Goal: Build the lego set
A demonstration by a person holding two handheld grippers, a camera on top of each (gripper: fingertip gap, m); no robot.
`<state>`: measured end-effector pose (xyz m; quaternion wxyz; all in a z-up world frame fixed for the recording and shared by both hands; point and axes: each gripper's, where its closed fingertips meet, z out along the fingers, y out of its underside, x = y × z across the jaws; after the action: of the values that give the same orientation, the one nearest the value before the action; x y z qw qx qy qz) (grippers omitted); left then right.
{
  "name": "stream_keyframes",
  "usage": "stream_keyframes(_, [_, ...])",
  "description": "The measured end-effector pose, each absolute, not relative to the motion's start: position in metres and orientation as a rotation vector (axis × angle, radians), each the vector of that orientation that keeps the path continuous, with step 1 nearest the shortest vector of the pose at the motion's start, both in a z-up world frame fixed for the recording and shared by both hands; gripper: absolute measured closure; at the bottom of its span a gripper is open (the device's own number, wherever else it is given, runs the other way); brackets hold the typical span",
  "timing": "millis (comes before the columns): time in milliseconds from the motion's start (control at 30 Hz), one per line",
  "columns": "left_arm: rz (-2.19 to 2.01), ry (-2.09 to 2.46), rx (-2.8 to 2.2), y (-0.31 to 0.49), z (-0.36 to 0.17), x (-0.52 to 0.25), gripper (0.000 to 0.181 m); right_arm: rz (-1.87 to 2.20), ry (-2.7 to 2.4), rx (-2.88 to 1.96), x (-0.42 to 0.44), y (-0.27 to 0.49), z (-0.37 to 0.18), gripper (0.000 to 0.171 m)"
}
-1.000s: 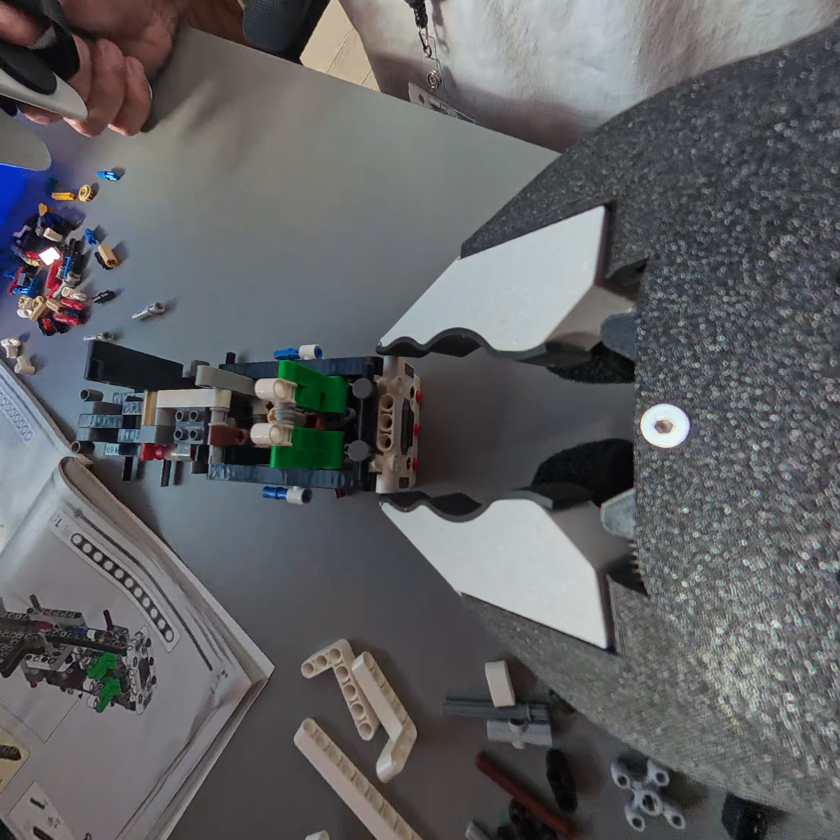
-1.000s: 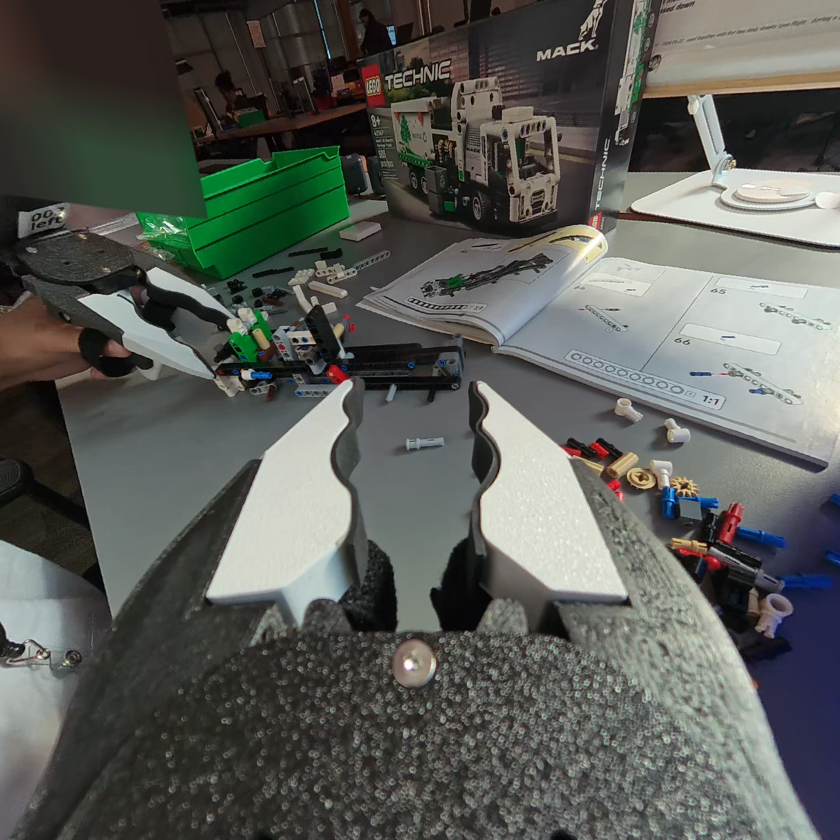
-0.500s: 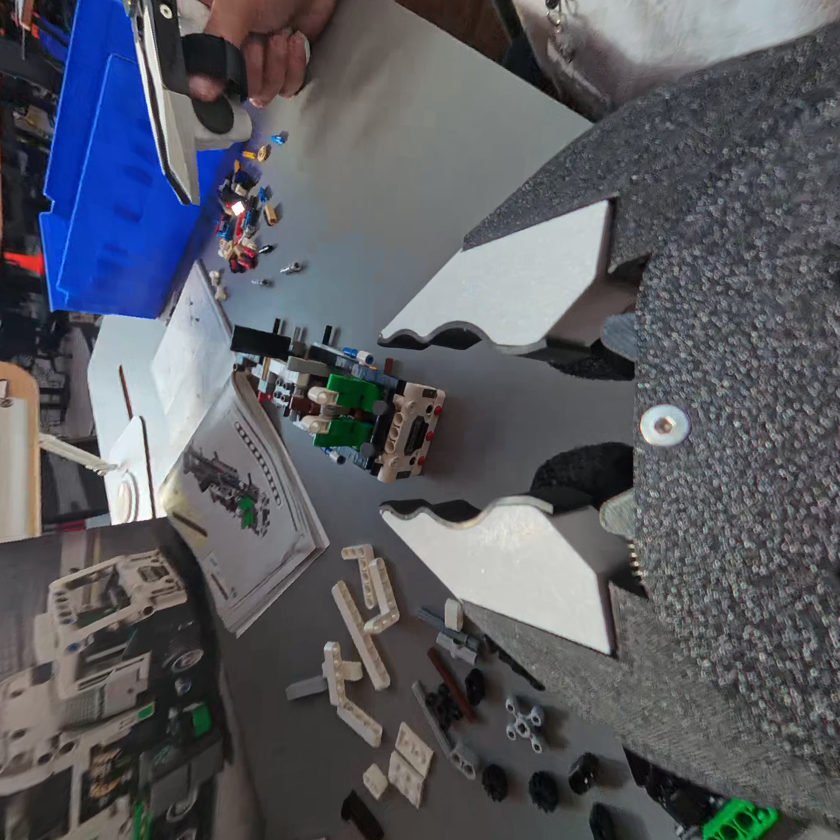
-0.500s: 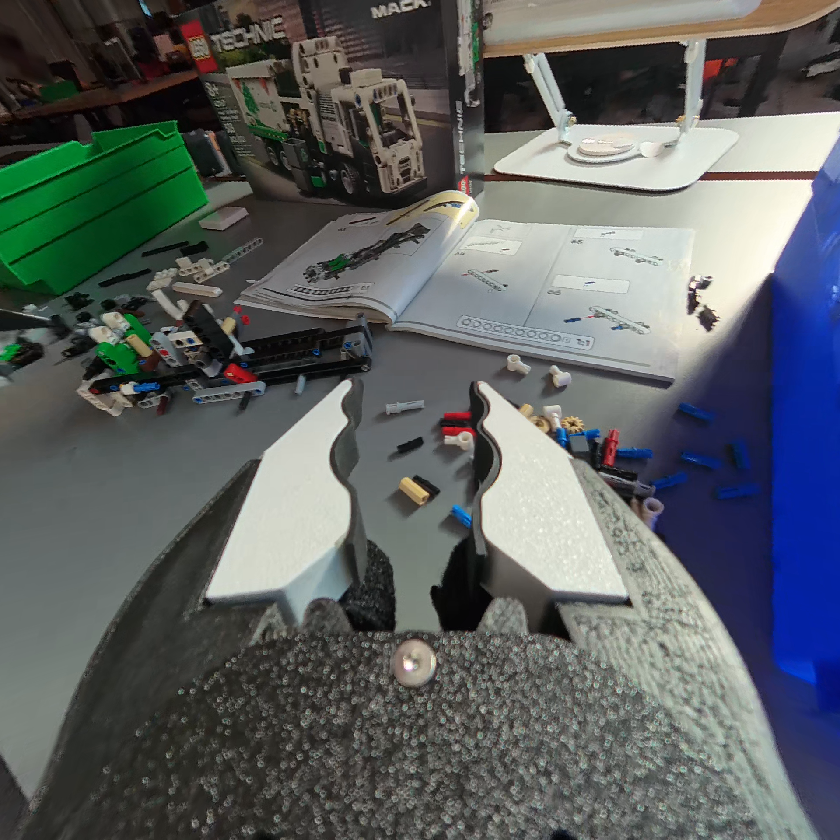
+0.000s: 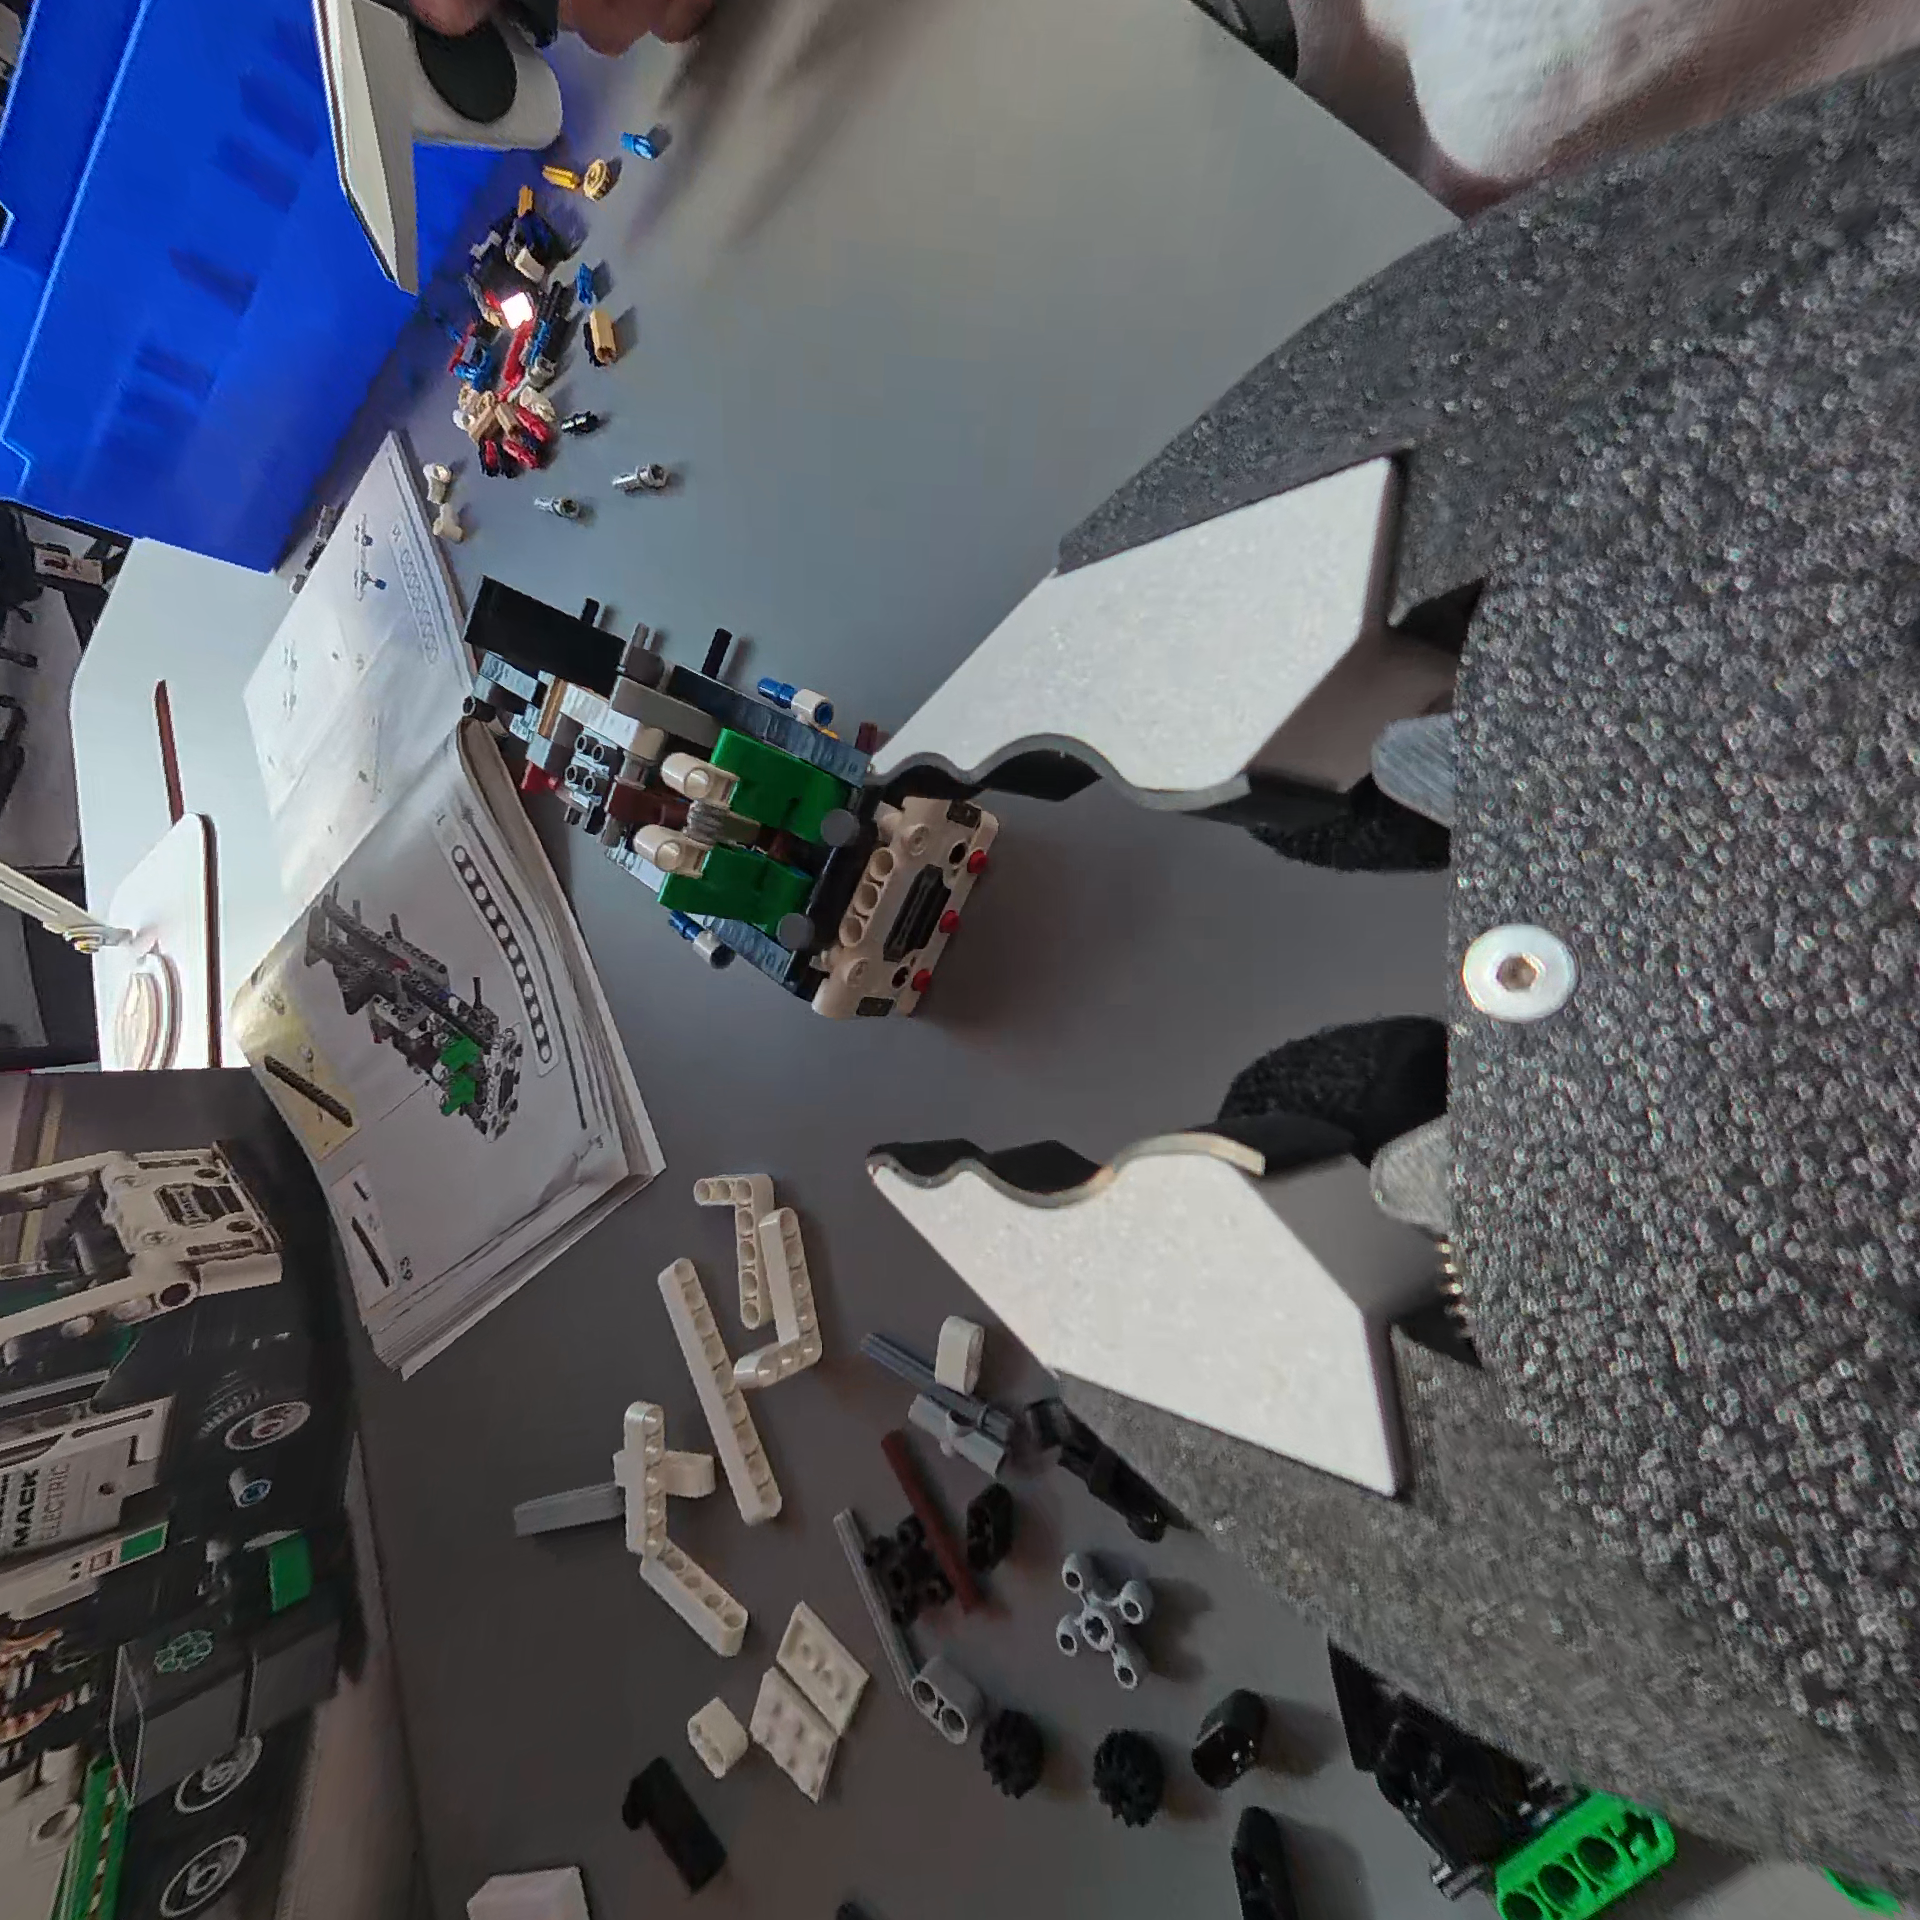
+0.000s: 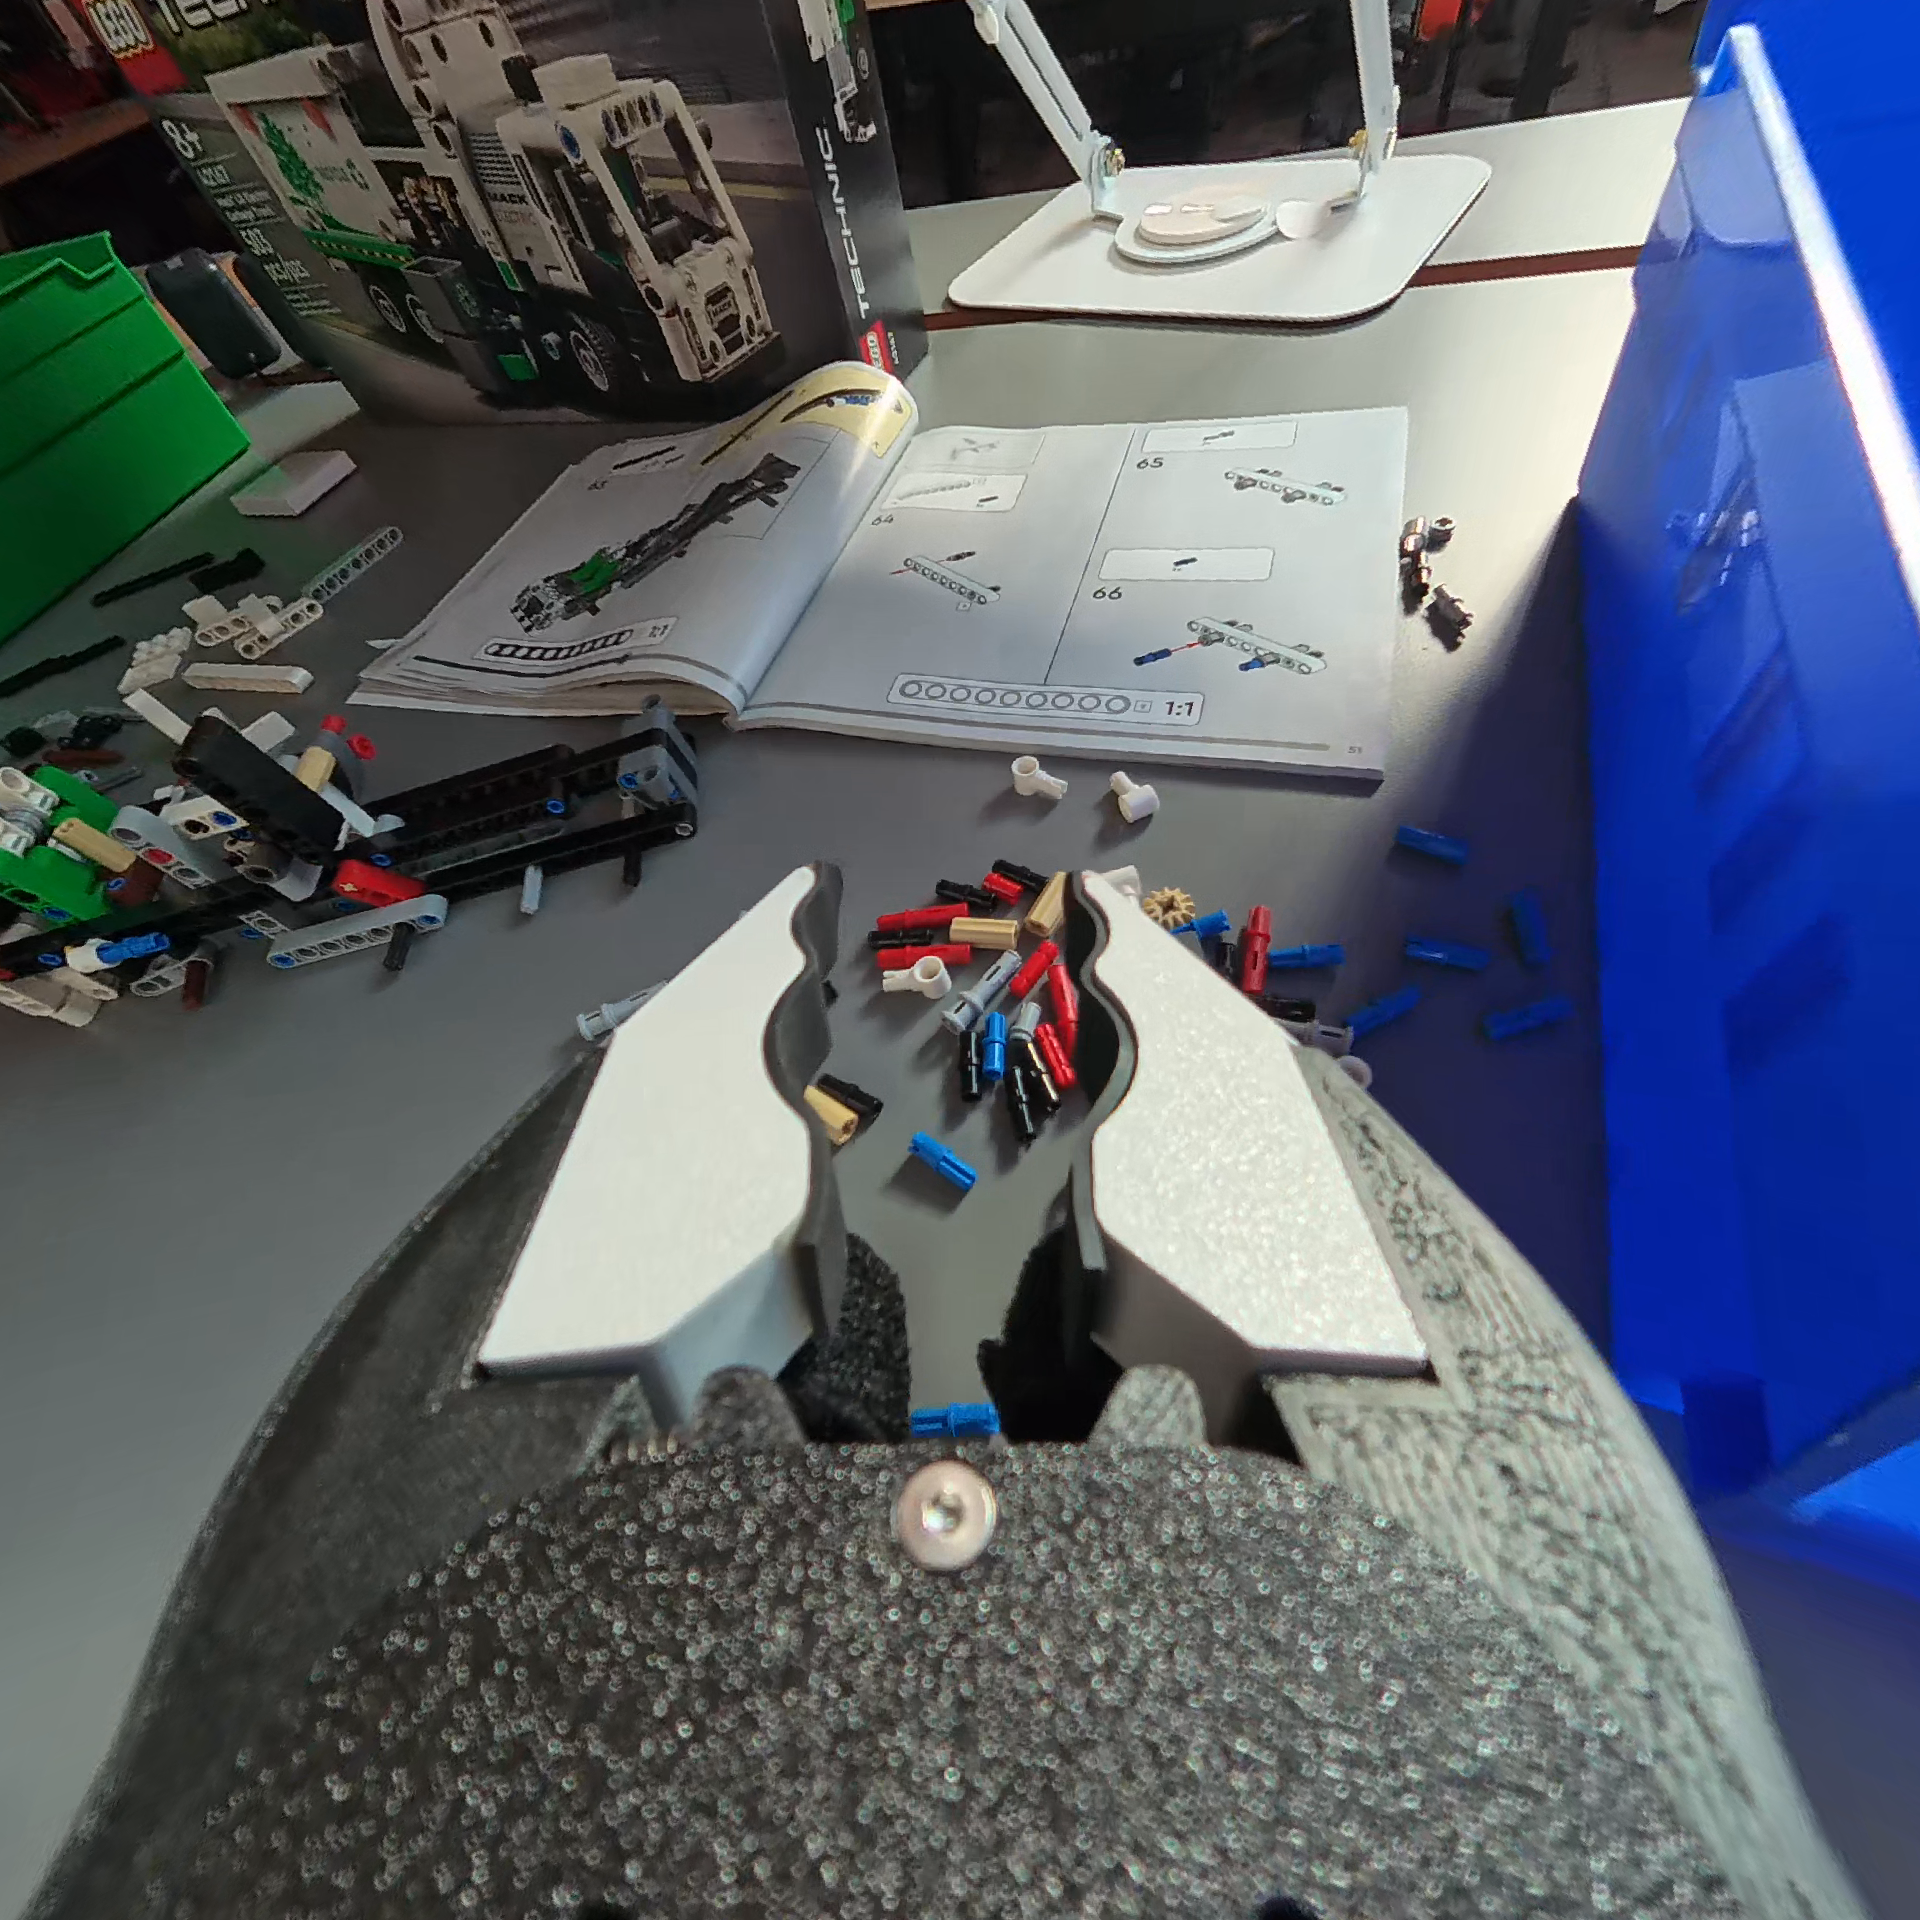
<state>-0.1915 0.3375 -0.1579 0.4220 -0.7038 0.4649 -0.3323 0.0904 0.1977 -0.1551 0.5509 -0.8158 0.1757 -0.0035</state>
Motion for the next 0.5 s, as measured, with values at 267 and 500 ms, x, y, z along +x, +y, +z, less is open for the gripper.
stream_keyframes(267, [-0.811, 1.100, -1.827, 0.348, -0.162, -0.195, 0.121, -0.042, 0.311, -1.969, 0.078, 0.203, -0.157, 0.130])
stream_keyframes(500, [-0.787, 1.103, -1.822, 0.348, -0.162, -0.195, 0.125, -0.035, 0.302, -1.961, 0.077, 0.203, -0.155, 0.130])
